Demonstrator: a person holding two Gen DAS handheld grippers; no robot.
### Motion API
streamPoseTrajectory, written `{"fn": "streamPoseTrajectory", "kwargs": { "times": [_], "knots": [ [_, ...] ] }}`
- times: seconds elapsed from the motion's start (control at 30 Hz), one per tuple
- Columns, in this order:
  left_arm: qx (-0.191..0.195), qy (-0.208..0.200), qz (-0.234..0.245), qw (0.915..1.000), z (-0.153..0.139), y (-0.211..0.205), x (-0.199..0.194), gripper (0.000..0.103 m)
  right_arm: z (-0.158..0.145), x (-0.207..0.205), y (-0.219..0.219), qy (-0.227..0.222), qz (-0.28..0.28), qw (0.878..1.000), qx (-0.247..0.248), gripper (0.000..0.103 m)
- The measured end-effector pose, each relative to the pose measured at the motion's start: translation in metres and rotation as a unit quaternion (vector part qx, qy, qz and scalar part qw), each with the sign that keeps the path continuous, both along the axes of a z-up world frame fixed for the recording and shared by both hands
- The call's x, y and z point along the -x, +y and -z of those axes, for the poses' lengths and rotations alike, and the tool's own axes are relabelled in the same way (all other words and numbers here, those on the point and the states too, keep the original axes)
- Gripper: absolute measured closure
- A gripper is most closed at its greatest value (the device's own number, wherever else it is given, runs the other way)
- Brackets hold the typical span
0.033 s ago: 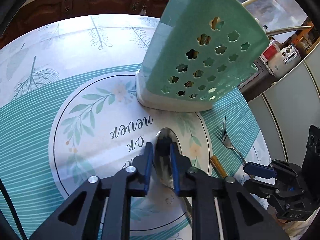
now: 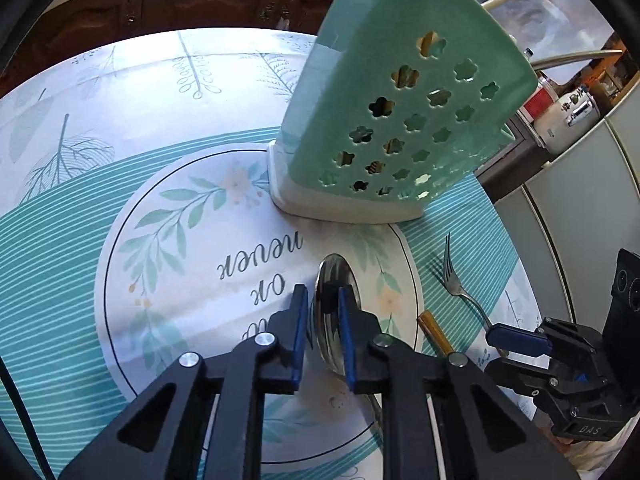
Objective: Organize utensils
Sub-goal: 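Close the left tool on the large silver spoon while the right tool approaches the gold-handled spoon, then lift the large silver spoon with the left tool and drop it into the green holder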
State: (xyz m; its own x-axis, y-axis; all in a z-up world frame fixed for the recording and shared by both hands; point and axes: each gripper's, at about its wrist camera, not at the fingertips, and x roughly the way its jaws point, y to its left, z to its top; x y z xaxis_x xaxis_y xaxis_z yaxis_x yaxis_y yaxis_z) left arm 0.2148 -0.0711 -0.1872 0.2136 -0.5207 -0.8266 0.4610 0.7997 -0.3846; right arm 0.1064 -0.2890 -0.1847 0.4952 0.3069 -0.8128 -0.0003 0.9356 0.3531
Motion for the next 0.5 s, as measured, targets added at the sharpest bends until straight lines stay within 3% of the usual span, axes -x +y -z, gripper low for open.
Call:
{"fn": "streamPoseTrajectory", "kwargs": {
  "times": [0.23, 0.5],
  "knots": [
    [-0.043, -0.04, 0.002, 0.9982, -0.012, -0.019, 0.011, 0.101, -0.003, 0.004, -0.007, -0.006, 0.011, 1.0, 0.005, 0.068],
    [-0.04, -0.086, -0.048, 0.9943, -0.047, -0.012, 0.032, 0.102, -0.007, 0.006, -0.011, -0.014, 0.017, 1.0, -0.006, 0.068]
  ]
}}
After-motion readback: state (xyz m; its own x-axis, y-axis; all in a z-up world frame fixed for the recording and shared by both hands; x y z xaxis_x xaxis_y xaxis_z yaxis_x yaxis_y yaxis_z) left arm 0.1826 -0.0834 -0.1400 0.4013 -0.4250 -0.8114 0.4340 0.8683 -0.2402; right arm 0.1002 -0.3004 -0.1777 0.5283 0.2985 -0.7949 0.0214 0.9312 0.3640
